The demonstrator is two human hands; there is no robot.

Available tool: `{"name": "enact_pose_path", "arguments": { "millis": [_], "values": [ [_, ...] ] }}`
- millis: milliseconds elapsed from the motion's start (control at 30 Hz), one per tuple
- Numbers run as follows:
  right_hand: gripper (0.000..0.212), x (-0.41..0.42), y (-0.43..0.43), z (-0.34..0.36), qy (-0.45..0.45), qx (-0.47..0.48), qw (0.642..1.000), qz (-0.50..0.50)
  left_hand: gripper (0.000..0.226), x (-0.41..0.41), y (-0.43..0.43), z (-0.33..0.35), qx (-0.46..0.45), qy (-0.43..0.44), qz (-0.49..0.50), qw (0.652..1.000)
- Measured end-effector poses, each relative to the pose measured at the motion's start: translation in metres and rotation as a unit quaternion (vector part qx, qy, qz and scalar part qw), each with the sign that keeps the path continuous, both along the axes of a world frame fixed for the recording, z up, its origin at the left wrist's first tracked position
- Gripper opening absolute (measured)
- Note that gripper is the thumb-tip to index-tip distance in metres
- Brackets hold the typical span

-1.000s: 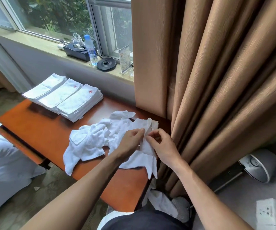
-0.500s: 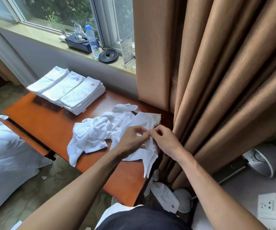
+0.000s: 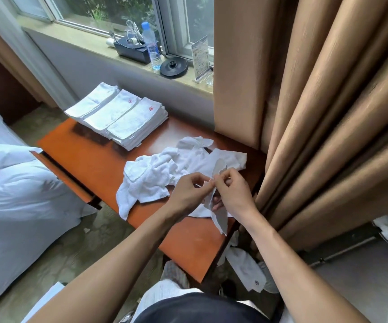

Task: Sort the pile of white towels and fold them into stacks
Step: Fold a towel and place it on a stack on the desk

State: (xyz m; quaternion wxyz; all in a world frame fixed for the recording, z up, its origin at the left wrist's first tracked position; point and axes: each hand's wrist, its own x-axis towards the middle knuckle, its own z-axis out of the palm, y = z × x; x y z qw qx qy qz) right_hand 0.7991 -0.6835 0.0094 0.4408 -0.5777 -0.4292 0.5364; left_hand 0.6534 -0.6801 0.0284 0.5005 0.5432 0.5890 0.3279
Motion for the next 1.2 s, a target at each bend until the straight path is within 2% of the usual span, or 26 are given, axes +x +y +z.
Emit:
{"name": "enact_pose_path", "arguments": {
  "millis": [133, 233, 333, 400, 500, 567, 667, 733, 800, 867, 933, 1033, 1200],
  "values": [
    [0.023, -0.015, 0.005, -0.005, -0.01, 0.003, 1.0, -0.008, 0.013, -0.017, -0.005, 0.002, 0.004, -0.007, -0.028, 1.0],
    [0.023, -0.034, 0.009, -0.01, -0.006, -0.003, 1.0, 0.016, 0.024, -0.036, -0.008, 0.0, 0.013, 0.0, -0.037, 0.999],
    [0.021, -0.062, 0.013, -0.008, 0.049, -0.024, 0.998, 0.04, 0.012, -0.062, -0.005, -0.008, 0.034, -0.007, -0.02, 0.999],
    [0.022, -0.086, 0.015, -0.005, 0.09, -0.042, 0.994, 0.054, 0.017, -0.086, -0.004, -0.012, 0.023, -0.022, -0.015, 0.999],
    [0.014, -0.127, 0.021, 0.0, 0.079, -0.049, 0.994, 0.06, 0.018, -0.128, 0.002, -0.013, 0.0, -0.063, -0.014, 0.998],
    [0.017, -0.158, 0.028, 0.004, 0.062, -0.038, 0.995, 0.066, 0.014, -0.161, 0.012, -0.014, -0.007, -0.076, -0.012, 0.997],
    [0.034, -0.21, 0.036, 0.008, 0.006, -0.004, 0.996, 0.085, 0.011, -0.22, 0.029, -0.012, 0.001, -0.048, -0.026, 0.999],
    [0.056, -0.244, 0.041, 0.01, -0.045, 0.028, 0.992, 0.114, 0.014, -0.263, 0.038, -0.005, 0.02, -0.024, -0.037, 0.999],
    [0.072, -0.275, 0.055, 0.01, -0.145, 0.069, 0.976, 0.144, 0.018, -0.305, 0.051, 0.003, 0.057, 0.001, -0.054, 0.997],
    [0.064, -0.305, 0.076, 0.009, -0.27, 0.142, 0.938, 0.166, 0.022, -0.345, 0.066, 0.011, 0.088, 0.022, -0.059, 0.994],
    [0.042, -0.336, 0.095, 0.012, -0.35, 0.206, 0.898, 0.17, 0.024, -0.384, 0.078, 0.017, 0.115, 0.05, -0.061, 0.99],
    [0.026, -0.38, 0.11, 0.014, -0.409, 0.259, 0.857, 0.176, 0.022, -0.439, 0.083, 0.022, 0.121, 0.092, -0.05, 0.987],
    [0.025, -0.435, 0.136, 0.025, -0.443, 0.295, 0.827, 0.183, 0.027, -0.509, 0.098, 0.037, 0.18, 0.101, -0.021, 0.978]
  ]
}}
